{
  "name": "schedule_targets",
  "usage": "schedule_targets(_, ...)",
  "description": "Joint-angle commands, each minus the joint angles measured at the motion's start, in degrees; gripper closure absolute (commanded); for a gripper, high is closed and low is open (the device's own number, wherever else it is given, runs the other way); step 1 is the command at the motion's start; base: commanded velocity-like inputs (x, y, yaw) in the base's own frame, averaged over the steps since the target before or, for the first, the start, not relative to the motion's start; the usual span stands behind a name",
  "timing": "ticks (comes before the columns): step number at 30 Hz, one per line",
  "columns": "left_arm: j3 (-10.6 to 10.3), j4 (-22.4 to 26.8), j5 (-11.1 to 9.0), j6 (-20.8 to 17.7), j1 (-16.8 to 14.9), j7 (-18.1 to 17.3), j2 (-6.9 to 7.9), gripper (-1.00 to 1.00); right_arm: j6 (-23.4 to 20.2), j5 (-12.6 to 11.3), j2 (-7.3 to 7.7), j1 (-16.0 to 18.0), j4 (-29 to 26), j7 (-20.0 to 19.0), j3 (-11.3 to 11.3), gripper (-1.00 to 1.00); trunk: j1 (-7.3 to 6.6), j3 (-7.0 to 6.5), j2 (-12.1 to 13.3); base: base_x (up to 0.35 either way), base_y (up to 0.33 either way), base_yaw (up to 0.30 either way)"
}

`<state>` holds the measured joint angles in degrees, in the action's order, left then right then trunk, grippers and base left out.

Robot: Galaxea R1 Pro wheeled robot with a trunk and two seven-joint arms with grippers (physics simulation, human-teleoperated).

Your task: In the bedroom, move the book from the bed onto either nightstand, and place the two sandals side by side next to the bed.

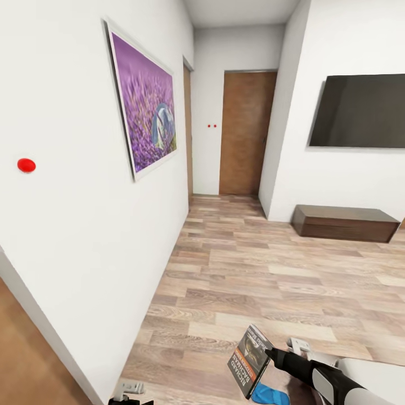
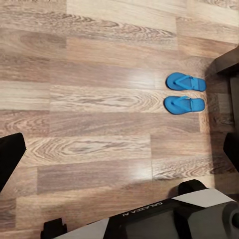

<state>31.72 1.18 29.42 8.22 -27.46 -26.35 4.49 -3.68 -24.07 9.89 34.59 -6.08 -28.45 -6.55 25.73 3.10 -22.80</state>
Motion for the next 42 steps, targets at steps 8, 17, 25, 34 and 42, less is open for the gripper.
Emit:
schedule_targets(8, 0.5, 0.0, 0.6, 0.2, 0.0, -0.1, 0.0, -1.0, -0.4, -0.6, 0.04, 0.0, -0.1, -0.1, -0.4, 1.0, 0.05, 0.13, -0.1, 0.232, 0.171, 0.0)
schedule_targets(17, 0.5, 0.0, 0.6, 0.2, 0.0, -0.1, 0.0, -1.0, -0.4, -0.6, 0.04, 0.0, -0.1, -0.1, -0.4, 1.0, 0.05, 0.13, -0.1, 0.226, 0.158, 0.0)
schedule_targets(25, 0.4, 0.0, 0.6, 0.2, 0.0, -0.1, 0.0, -1.0, -0.4, -0.6, 0.04, 0.0, -0.1, -0.1, -0.4, 1.0, 0.05, 0.13, -0.1, 0.125, 0.02, 0.0)
schedule_targets(34, 0.4, 0.0, 0.6, 0.2, 0.0, -0.1, 0.0, -1.0, -0.4, -0.6, 0.04, 0.0, -0.1, -0.1, -0.4, 1.0, 0.05, 0.13, -0.1, 0.312, 0.001, 0.0)
schedule_targets(42, 0.4, 0.0, 0.6, 0.2, 0.0, -0.1, 0.0, -1.0, -0.4, -0.6, 0.04, 0.0, -0.1, -0.1, -0.4, 1.0, 0.05, 0.13, -0.1, 0.308, 0.0, 0.0)
